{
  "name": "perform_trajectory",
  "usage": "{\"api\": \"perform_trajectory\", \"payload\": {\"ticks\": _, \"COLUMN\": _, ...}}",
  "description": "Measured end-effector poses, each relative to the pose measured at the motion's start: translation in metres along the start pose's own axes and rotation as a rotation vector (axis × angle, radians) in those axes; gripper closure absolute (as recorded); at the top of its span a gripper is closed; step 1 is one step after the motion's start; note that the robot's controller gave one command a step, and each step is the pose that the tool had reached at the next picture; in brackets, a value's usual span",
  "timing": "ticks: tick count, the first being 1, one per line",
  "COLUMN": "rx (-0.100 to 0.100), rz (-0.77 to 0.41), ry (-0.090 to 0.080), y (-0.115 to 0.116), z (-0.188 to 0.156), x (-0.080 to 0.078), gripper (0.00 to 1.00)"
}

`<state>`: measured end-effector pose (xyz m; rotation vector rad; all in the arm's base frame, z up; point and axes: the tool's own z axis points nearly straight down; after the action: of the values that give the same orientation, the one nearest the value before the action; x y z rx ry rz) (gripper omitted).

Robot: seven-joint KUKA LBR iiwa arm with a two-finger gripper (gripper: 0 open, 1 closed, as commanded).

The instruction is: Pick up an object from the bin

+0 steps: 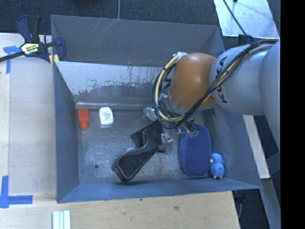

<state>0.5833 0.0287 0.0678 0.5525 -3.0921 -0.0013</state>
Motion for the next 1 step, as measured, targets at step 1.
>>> {"api": "perform_trajectory", "payload": {"ticks": 1, "rx": 0.002, "rz": 0.001, "ry": -0.006, "y": -0.0007, "z": -0.0047, "x": -0.0014, "gripper": 1.0}}
